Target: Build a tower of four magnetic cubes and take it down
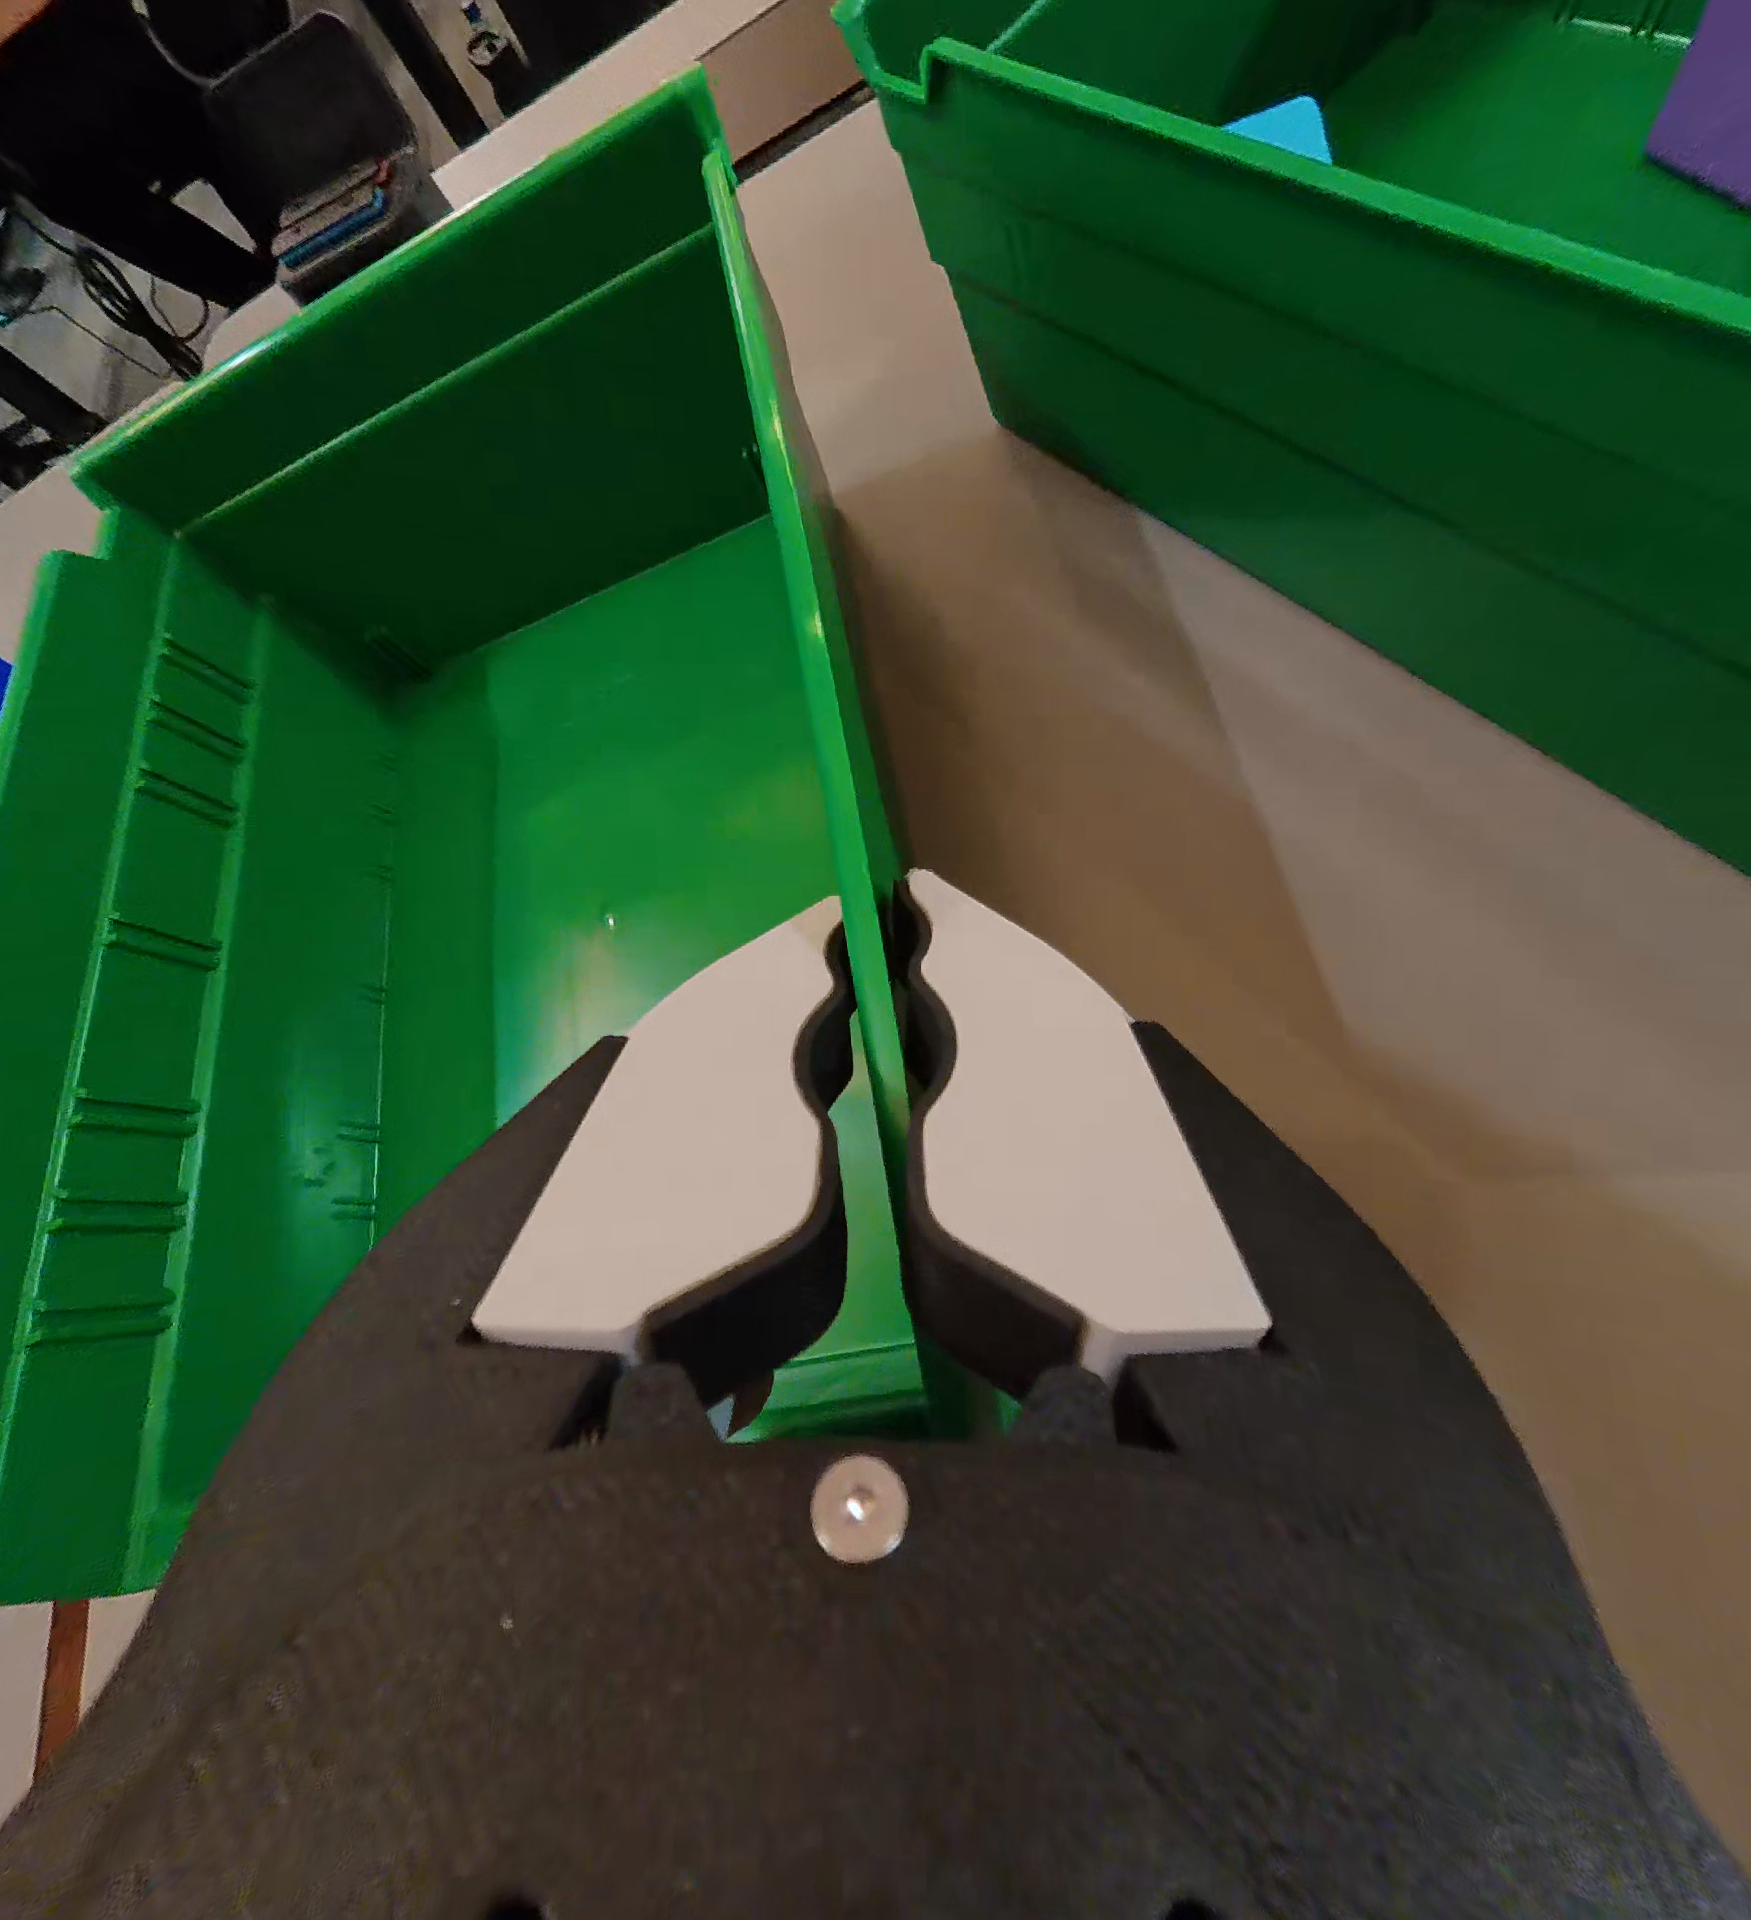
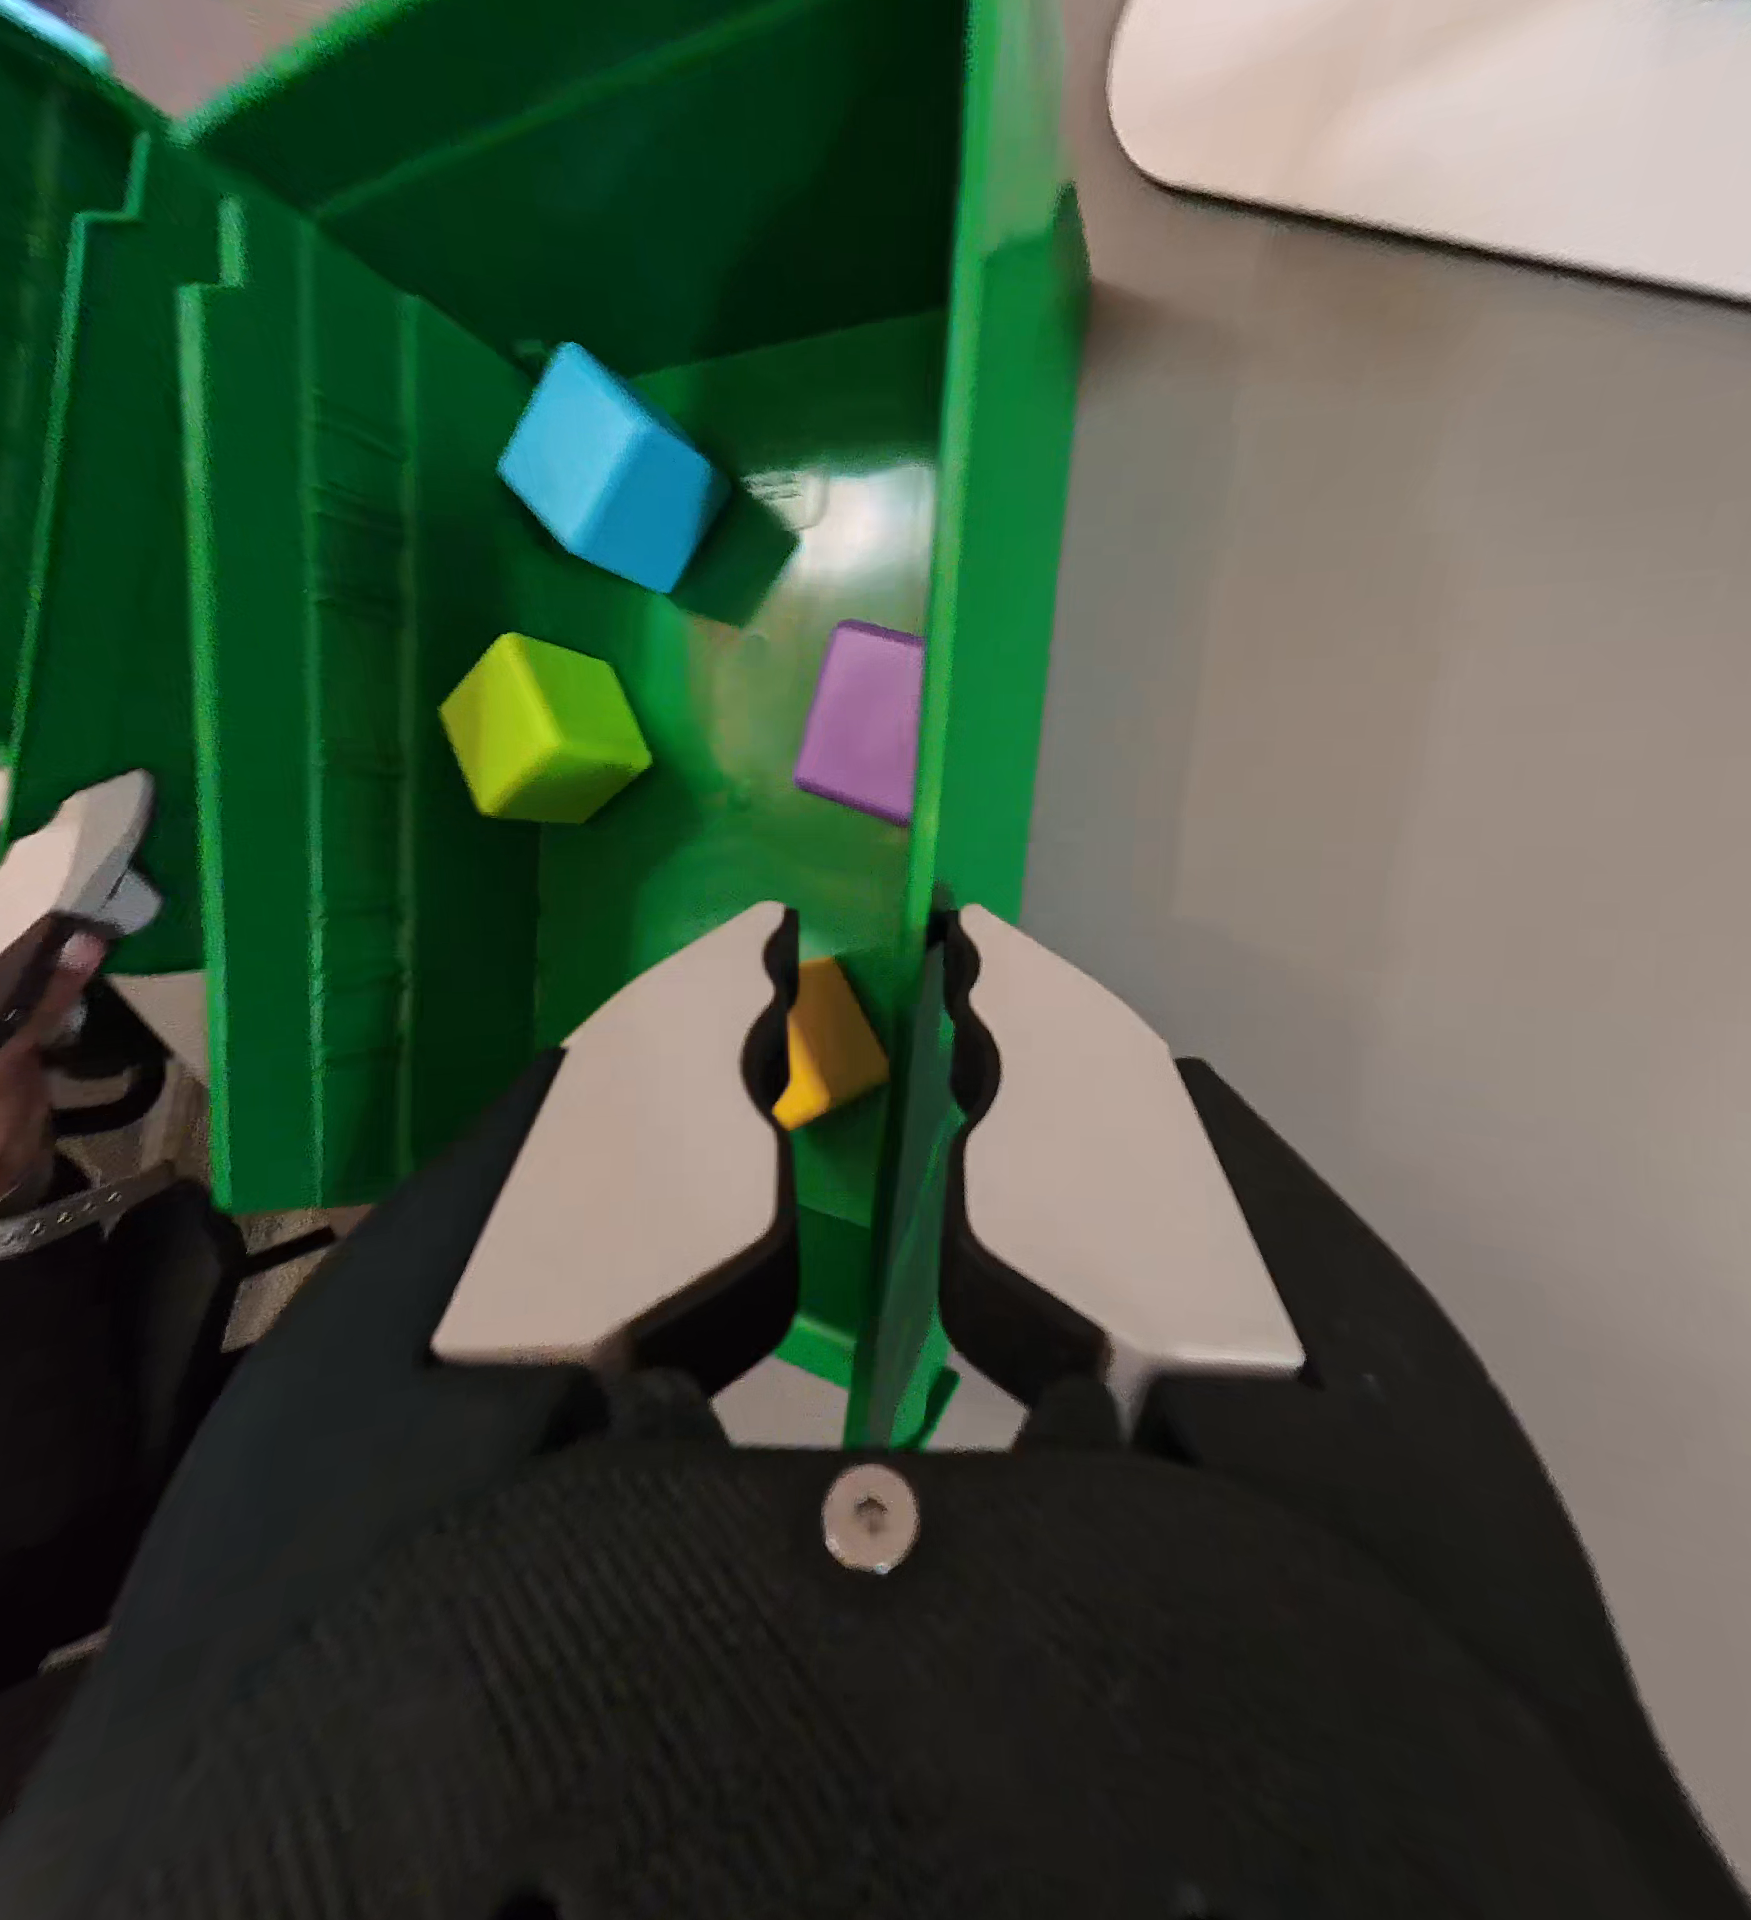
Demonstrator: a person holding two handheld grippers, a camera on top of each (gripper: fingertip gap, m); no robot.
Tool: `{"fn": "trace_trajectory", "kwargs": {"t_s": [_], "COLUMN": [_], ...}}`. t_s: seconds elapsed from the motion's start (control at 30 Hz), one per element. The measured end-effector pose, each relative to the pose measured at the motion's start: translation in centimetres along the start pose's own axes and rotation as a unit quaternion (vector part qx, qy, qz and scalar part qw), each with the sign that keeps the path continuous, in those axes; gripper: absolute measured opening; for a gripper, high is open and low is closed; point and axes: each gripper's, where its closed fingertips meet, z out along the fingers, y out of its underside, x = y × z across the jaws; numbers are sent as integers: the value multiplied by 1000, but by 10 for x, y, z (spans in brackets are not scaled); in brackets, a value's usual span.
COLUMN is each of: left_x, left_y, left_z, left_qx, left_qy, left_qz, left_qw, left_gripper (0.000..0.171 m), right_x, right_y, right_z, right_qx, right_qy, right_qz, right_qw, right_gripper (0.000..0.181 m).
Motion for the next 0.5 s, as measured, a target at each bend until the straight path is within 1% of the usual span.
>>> {"fn": "trace_trajectory", "kwargs": {"t_s": [0.1,0.23,0.3,0.37,0.43,0.5], "left_x": [-6,-17,-21,-24,-29,-36], "left_y": [-5,-14,-16,-17,-18,-20], "left_z": [-2,-13,-22,-31,-40,-52], "left_qx": [12,42,50,53,50,46], "left_qy": [-11,-29,-28,-29,-30,-30], "left_qz": [-11,-30,-42,-47,-48,-47], "left_qw": [1000,998,997,997,997,997], "left_gripper": [6,6,6,6,6,6], "right_x": [-5,4,4,2,-6,-18], "right_y": [3,20,21,21,21,21], "right_z": [-15,-15,-14,-13,-9,-3], "right_qx": [5,-13,-4,10,32,38], "right_qy": [-8,20,28,28,9,-12], "right_qz": [-19,-37,-51,-43,-16,-2], "right_qw": [1000,999,998,999,999,999], "right_gripper": [26,8,7,7,7,8]}}
